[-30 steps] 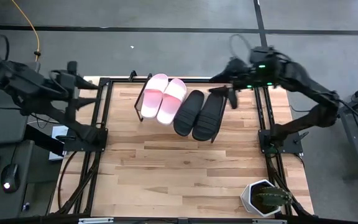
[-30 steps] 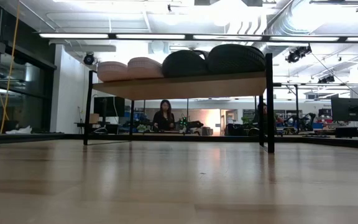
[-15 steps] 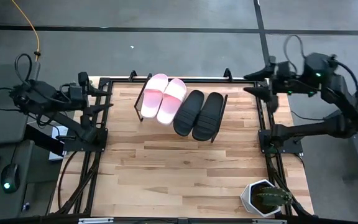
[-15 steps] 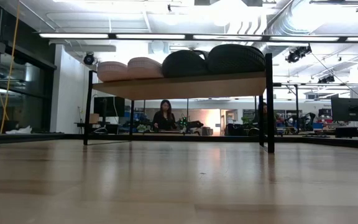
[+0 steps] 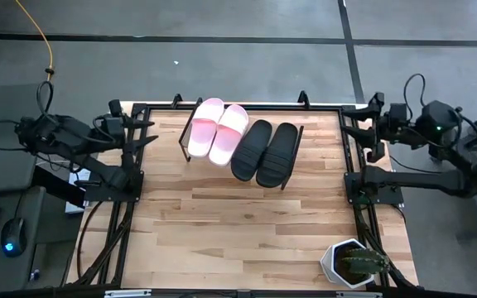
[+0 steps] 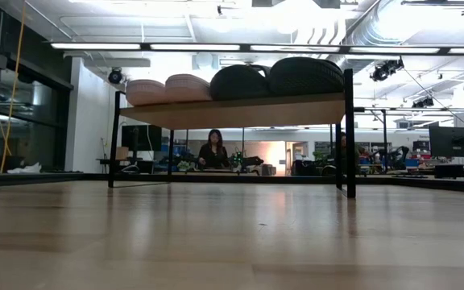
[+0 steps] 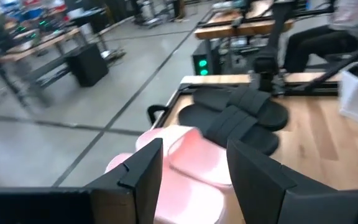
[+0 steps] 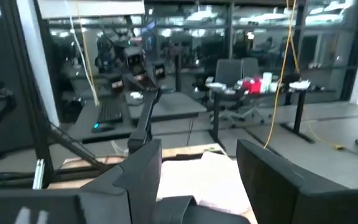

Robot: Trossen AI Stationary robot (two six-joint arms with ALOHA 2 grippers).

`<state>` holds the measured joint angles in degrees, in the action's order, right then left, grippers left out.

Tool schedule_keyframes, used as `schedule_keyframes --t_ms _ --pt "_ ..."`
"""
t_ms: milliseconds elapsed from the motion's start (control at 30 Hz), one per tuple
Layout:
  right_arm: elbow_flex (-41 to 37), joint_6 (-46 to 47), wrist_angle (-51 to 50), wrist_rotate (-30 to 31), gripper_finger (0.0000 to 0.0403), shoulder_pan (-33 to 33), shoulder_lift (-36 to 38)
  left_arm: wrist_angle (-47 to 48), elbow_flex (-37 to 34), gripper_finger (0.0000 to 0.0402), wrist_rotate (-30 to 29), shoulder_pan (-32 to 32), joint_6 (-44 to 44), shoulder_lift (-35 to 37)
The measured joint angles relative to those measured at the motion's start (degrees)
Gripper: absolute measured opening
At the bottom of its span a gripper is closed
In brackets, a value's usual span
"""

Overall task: Pick and place slides into the shelf
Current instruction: Return to Home Position

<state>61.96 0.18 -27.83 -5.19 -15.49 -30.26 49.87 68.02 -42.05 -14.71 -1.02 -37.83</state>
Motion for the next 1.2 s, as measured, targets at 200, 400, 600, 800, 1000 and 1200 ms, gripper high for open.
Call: schedule_keyframes --t_ms 200,400,600,800,1000,1200 --pt "-4.8 0.0 1.9 -1.8 0.0197 0.0 1.9 -3.6 -6.5 0.0166 8.5 11.1 0.4 1.9" --pt "-8.1 0.3 2.5 -1.3 0.0197 0.0 1.3 -13.8 -14.0 0.0166 28.6 26.1 5.5 2.0" --pt "-8.5 2.4 1.2 -2.5 0.0197 0.0 3.3 -20.8 -16.8 0.0165 39.6 34.6 6.8 2.5" --pt "-16.1 3.0 5.1 -2.9 0.0197 0.9 9.6 -26.7 -23.8 0.0165 42.6 36.1 5.9 4.9" --pt "-28.8 5.0 15.0 -3.9 0.0197 0.9 20.4 -33.4 -32.5 0.0165 42.5 36.1 2.9 9.1" --pt "-37.6 6.4 21.2 -4.3 0.0197 0.9 30.0 -38.8 -37.4 0.0165 42.7 36.1 0.7 13.1"
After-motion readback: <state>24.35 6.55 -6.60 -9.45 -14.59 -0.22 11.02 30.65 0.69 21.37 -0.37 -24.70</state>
